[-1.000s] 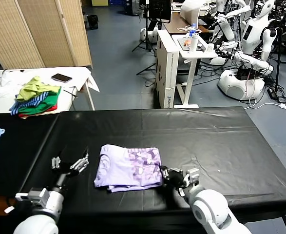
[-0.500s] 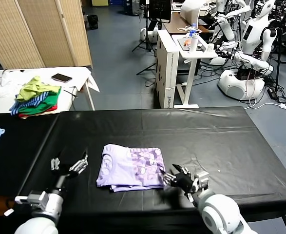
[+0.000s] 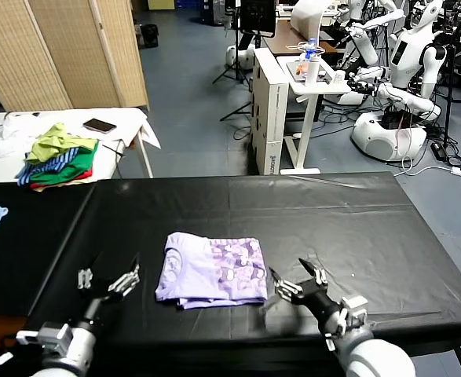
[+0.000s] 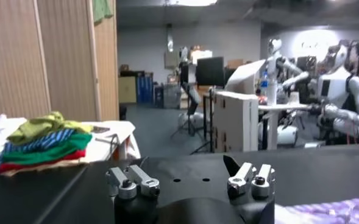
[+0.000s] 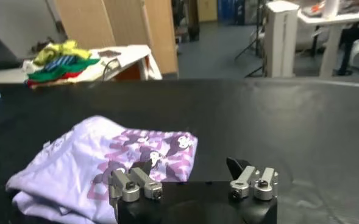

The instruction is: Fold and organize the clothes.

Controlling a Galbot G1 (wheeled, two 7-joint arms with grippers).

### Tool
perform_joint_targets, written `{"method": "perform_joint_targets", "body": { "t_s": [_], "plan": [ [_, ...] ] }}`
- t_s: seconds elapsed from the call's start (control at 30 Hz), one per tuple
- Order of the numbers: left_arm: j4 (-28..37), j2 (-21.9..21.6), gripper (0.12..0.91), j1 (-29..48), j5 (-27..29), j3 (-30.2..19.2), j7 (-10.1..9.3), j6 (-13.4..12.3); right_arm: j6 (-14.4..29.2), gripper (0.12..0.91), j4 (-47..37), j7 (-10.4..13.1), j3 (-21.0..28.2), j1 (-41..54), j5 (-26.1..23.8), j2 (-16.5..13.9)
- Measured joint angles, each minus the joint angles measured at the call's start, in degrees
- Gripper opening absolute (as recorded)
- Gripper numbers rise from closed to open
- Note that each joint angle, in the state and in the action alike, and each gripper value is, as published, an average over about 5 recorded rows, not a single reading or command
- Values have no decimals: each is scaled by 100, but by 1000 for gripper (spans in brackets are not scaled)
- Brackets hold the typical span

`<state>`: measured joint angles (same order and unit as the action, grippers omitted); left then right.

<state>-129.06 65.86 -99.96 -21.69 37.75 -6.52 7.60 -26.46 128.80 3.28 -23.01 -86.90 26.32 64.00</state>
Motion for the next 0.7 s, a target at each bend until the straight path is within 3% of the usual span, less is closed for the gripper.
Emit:
{"method": "perform_joint_targets", "body": {
  "t_s": [0.27,0.43,0.7],
  "plan": [
    [-335,-127,907,-637,-160,138,-251,41,1184,907,454,38,-377,-1038,-828,97],
    [-550,-177,907,-1022,-182,188,-414,132,1889,907,687,272,-612,-1818,-1307,150],
    [-940,-100,907,-1561,-270,310,-525,421,2150,907,1003,739,-708,-2846,-1468,330]
  ]
}}
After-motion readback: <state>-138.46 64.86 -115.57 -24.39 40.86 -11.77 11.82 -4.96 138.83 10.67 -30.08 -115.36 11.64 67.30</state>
